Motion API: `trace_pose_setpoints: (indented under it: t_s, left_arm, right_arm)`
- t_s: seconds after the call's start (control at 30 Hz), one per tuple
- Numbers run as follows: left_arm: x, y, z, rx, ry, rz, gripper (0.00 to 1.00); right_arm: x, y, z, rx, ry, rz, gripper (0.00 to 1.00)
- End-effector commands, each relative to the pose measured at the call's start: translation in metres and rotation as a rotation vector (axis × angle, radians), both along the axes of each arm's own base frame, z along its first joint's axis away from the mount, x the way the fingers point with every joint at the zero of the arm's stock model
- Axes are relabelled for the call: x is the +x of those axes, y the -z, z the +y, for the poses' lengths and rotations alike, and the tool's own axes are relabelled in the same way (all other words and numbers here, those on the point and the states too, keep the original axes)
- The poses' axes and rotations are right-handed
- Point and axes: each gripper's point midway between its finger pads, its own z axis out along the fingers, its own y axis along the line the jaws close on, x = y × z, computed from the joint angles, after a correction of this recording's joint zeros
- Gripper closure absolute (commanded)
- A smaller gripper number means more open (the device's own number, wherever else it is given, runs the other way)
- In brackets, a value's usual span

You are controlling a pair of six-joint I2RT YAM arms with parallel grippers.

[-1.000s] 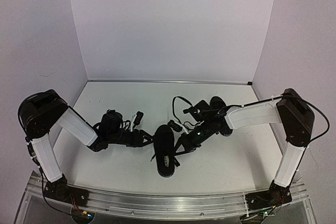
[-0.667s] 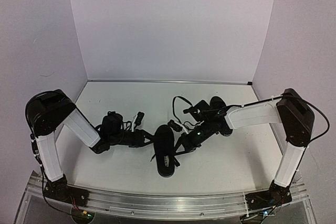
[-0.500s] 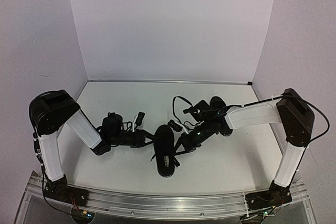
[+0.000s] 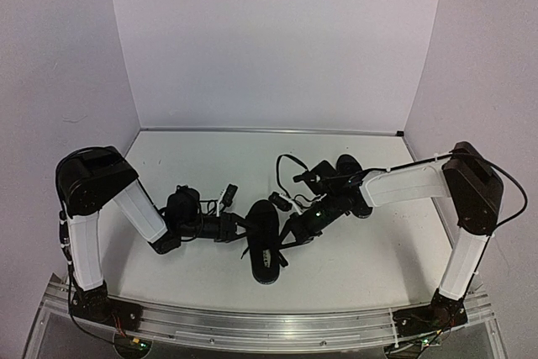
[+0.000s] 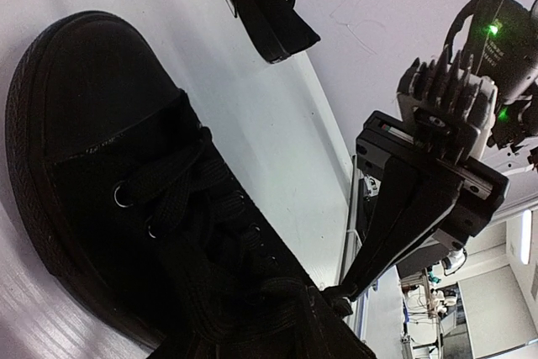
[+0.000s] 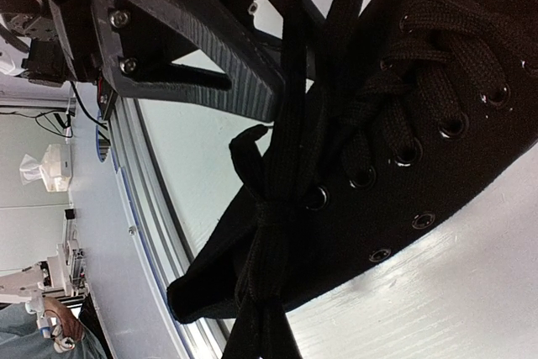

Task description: Tie the shoes

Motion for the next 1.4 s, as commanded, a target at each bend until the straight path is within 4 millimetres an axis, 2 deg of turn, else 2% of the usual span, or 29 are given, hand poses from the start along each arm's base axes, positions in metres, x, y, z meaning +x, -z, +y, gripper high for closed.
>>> trace_pose_setpoints:
  t_s: [0.0, 0.17, 0.3, 0.43, 1.13, 1.37]
  left_arm:
    - [-0.003, -0.009, -0.004, -0.055, 0.015, -0.019, 0.69]
    - [-0.005, -0.011, -0.003, -0.06, 0.014, -0.025, 0.78]
    - [-0.004, -0.014, -0.004, -0.064, 0.012, -0.032, 0.91]
    - [-0.003, -0.014, -0.002, -0.06, 0.003, -0.034, 1.0]
    - [0.01, -0.011, 0.012, -0.008, -0.056, -0.054, 1.0]
    - [0.01, -0.011, 0.008, -0.012, -0.03, -0.056, 1.0]
  right_arm:
    - [0.004, -0.004, 0.005, 0.011, -0.001, -0.028, 1.0]
    - [0.004, -0.004, 0.005, 0.01, -0.001, -0.03, 1.0]
    - [0.003, -0.003, 0.004, 0.008, 0.0, -0.03, 1.0]
    - [0.0, -0.005, -0.001, 0.003, 0.006, -0.032, 1.0]
    - [-0.035, 0.014, -0.051, -0.094, 0.047, -0.003, 1.0]
    - [-0.036, 0.016, -0.053, -0.095, 0.054, 0.002, 1.0]
